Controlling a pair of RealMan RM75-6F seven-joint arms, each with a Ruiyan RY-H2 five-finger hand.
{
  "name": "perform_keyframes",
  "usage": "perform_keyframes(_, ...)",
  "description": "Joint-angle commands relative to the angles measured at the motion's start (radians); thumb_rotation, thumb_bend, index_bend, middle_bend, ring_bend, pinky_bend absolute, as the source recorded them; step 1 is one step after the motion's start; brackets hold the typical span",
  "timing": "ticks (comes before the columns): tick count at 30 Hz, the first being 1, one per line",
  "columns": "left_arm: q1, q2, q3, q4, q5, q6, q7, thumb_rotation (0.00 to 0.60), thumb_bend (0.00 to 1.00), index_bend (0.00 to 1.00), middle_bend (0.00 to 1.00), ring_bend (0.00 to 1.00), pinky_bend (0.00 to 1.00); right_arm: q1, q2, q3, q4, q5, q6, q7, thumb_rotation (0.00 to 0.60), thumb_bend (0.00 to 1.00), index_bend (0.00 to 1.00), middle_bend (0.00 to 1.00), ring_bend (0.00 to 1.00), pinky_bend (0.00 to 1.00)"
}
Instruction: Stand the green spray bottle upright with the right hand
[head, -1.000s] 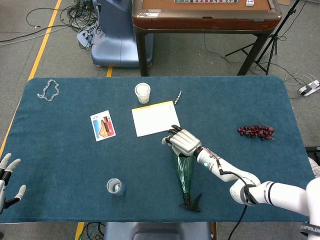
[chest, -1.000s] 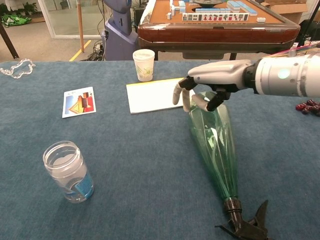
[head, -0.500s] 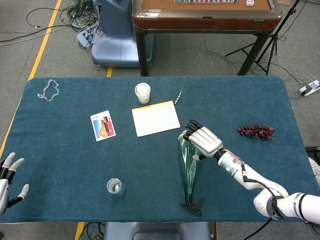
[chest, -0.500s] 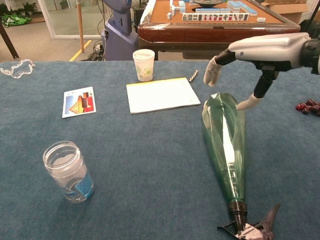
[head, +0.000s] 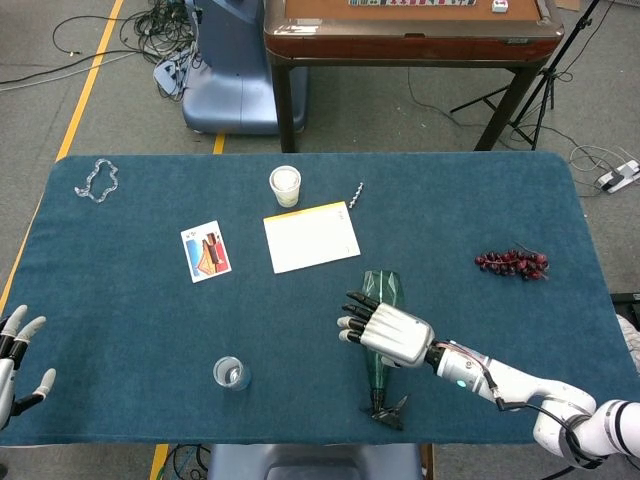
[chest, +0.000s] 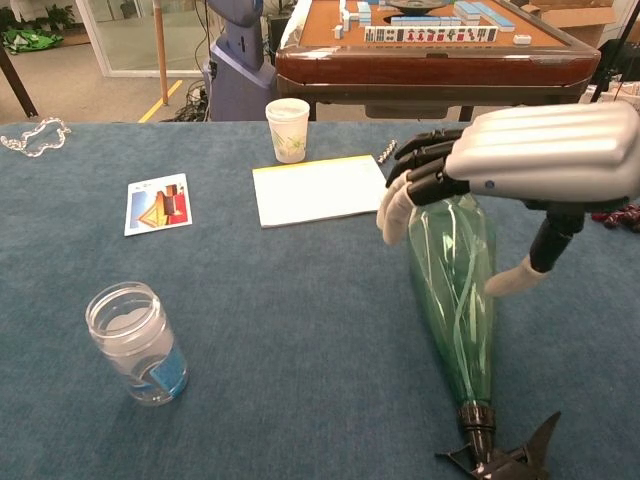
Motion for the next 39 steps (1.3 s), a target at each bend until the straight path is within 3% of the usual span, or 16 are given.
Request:
perform_keyframes(1,-0.001,0.000,-0.001,-0.001,0.000,-0.001,0.001,0.600,0.36,0.14,0.00,0.00,0.00,0.015,-0.013,-0.062,0.079,-0.124,0.057,0.016,0.600,0.00,0.30,0.23,0.11,0.07)
perform_keyframes(11,-0.002,-0.002,0.001,-0.007,-0.004,-0.007,0.013,0.600,0.36,0.14,0.00,0.00,0.00,0.034,-0.091,-0.115,0.221,-0.218,0.066,-0.019,0.600,0.00,0.30,0.23,0.11,0.07)
perform_keyframes(30,0.001,-0.007,0.002,-0.004,-0.010,-0.011,0.014,0.600,0.36,0.14,0.00,0.00,0.00,0.040,-0.228,-0.155,0.389,-0.232,0.087,-0.037,0.600,0.01,0.30,0.23,0.11,0.07)
perform_keyframes(39,0.005,-0.009,0.004,0.005,-0.011,-0.009,0.004,0.600,0.36,0.14,0.00,0.00,0.00,0.040,-0.268,-0.155,0.439,-0.202,0.085,-0.044,0.600,0.14,0.48,0.32,0.12,0.07)
